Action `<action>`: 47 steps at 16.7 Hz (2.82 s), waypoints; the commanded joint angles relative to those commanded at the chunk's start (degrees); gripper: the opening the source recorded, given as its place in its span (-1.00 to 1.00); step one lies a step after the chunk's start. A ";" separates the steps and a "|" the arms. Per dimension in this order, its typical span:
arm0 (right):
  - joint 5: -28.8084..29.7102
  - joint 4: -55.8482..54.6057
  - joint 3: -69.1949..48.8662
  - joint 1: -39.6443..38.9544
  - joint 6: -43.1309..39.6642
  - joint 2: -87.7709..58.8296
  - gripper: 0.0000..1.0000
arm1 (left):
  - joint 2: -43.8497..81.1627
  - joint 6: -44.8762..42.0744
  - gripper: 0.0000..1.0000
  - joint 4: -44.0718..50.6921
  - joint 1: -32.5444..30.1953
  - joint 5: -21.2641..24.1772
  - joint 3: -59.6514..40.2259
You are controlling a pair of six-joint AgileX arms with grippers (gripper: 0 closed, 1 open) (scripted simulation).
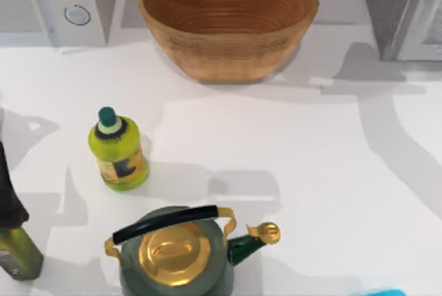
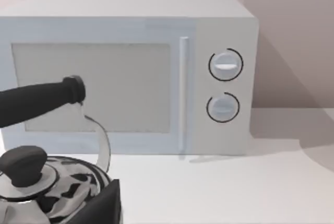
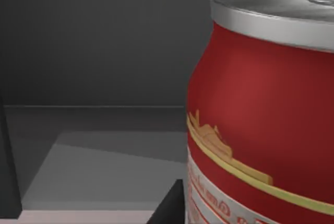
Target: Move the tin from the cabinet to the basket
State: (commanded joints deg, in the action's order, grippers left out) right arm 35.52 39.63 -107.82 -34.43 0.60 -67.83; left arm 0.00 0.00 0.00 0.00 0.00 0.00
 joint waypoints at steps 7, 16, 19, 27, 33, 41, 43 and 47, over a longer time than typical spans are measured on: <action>-10.64 -11.84 36.24 10.31 -0.16 22.83 -1.00 | 0.00 0.00 1.00 0.00 0.00 0.00 0.00; -28.53 -31.82 92.85 27.69 -0.47 55.01 -1.00 | 0.00 0.00 1.00 0.00 0.00 0.00 0.00; -33.06 -36.85 102.92 32.08 -0.55 63.14 -1.00 | 0.00 0.00 1.00 0.00 0.00 0.00 0.00; -35.46 -39.47 108.16 34.26 -0.50 67.40 -1.00 | 0.00 0.00 1.00 0.00 0.00 0.00 0.00; -31.30 -42.57 99.72 30.26 -0.41 58.41 -1.00 | 0.00 0.00 1.00 0.00 0.00 0.00 0.00; -16.91 -53.53 67.22 16.37 -0.12 14.74 -1.00 | 0.00 0.00 1.00 0.00 0.00 0.00 0.00; -13.11 -56.50 57.93 12.69 -0.05 0.95 -1.00 | 0.00 0.00 1.00 0.00 0.00 0.00 0.00; -5.93 -62.11 39.85 5.76 0.10 -25.41 -1.00 | 0.00 0.00 1.00 0.00 0.00 0.00 0.00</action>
State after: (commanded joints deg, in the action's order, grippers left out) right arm 29.59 -22.48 -67.97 -28.67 0.70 -93.24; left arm 0.00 0.00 0.00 0.00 0.00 0.00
